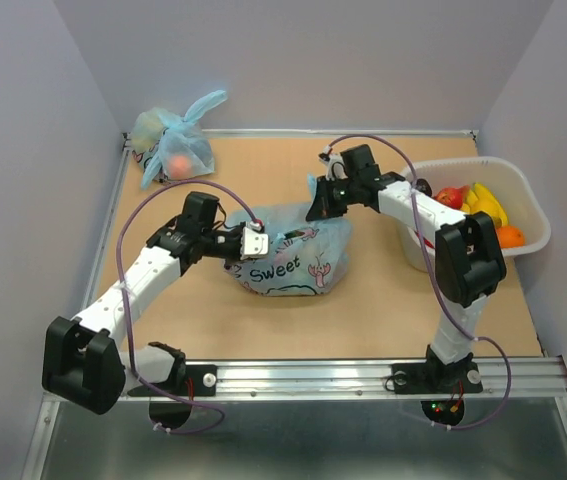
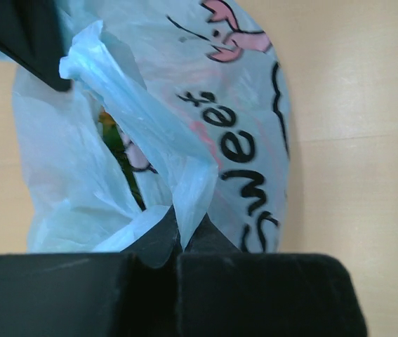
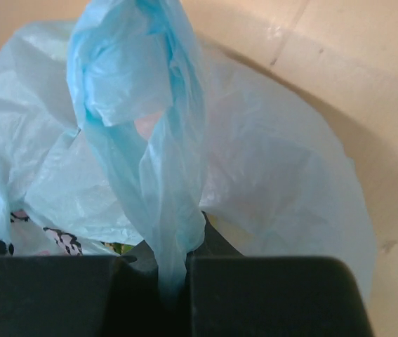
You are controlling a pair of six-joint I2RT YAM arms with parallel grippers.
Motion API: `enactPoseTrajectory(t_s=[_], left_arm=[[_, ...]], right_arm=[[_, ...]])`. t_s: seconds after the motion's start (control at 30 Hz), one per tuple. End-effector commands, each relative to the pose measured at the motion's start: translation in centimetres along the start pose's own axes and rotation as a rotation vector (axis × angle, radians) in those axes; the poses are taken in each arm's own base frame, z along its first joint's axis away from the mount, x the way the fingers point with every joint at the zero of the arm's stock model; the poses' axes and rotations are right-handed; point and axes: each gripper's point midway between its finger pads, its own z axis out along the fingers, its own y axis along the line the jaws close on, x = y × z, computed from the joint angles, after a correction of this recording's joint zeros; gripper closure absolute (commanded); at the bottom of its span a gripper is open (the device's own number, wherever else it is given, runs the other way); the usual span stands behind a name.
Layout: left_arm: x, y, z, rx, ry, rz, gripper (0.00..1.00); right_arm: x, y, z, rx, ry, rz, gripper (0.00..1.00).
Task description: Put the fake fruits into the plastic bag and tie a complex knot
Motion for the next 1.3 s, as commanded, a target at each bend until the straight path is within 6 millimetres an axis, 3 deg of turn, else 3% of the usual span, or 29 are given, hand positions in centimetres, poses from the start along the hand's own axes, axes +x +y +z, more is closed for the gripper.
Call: enactPoseTrajectory(t_s=[0.0,0.13,0.23,0.43,0.5,0.53,0.6,0.63,0.8,0.83,0.9,1.0,1.1,1.17,1.27], left_arm=[[-3.9,1.7,-0.2,0.013,-0.075,0.031,1.0],[-6.2,2.8,0.1,0.024,-0.119,-0.015,1.0],[-7.9,3.6,0.4,0.037,-0.173,-0.052,1.0],[-9.2,4.4,1.8,0.045,-0.219,-0.081,1.0],[-9.1,4.6,1.9,0.04,-0.222,-0.082,1.0],[-8.9,4.6,2.0,0.036,-0.219,-0.086,1.0],[-8.7,4.5,1.9,0.033,-0.215,-0.088,1.0],[-8.5,4.3,2.0,0.034,-0.211,-0.095,1.0],[-8.2,3.3,1.6,0.043,-0.208,-0.114,1.0],[-8.2,3.1,1.5,0.047,-0.211,-0.12,1.0],[-8.1,3.0,1.2,0.049,-0.211,-0.133,1.0],[-8.1,2.8,1.1,0.052,-0.206,-0.142,1.0],[-8.0,2.8,1.1,0.051,-0.198,-0.139,1.0],[-7.8,2.8,1.1,0.052,-0.193,-0.128,1.0],[-7.8,3.0,1.0,0.047,-0.187,-0.115,1.0]], right_arm=[[-0.7,3.5,0.1,-0.031,-0.047,-0.239,1.0],[-1.9,6.4,-1.7,-0.114,-0.088,-0.367,1.0],[-1.5,8.9,-3.6,-0.224,-0.098,-0.479,1.0],[0.2,10.6,-4.4,-0.359,-0.066,-0.591,0.99],[0.4,10.6,-4.2,-0.365,-0.06,-0.615,0.94],[0.4,10.5,-4.3,-0.357,-0.055,-0.612,0.77],[0.1,9.9,-4.5,-0.302,-0.066,-0.625,0.54],[0.0,9.6,-4.9,-0.283,-0.072,-0.63,0.33],[-0.3,8.1,-8.2,-0.221,-0.14,-0.675,0.0],[-0.6,8.9,-9.9,-0.219,-0.181,-0.717,0.0],[-0.8,8.6,-11.5,-0.2,-0.223,-0.828,0.0],[0.4,7.5,-13.6,-0.165,-0.261,-0.972,0.0],[1.8,5.8,-13.4,-0.156,-0.243,-1.033,0.0],[2.0,4.9,-12.1,-0.171,-0.213,-1.025,0.0],[1.5,5.1,-10.8,-0.241,-0.208,-1.016,0.0]])
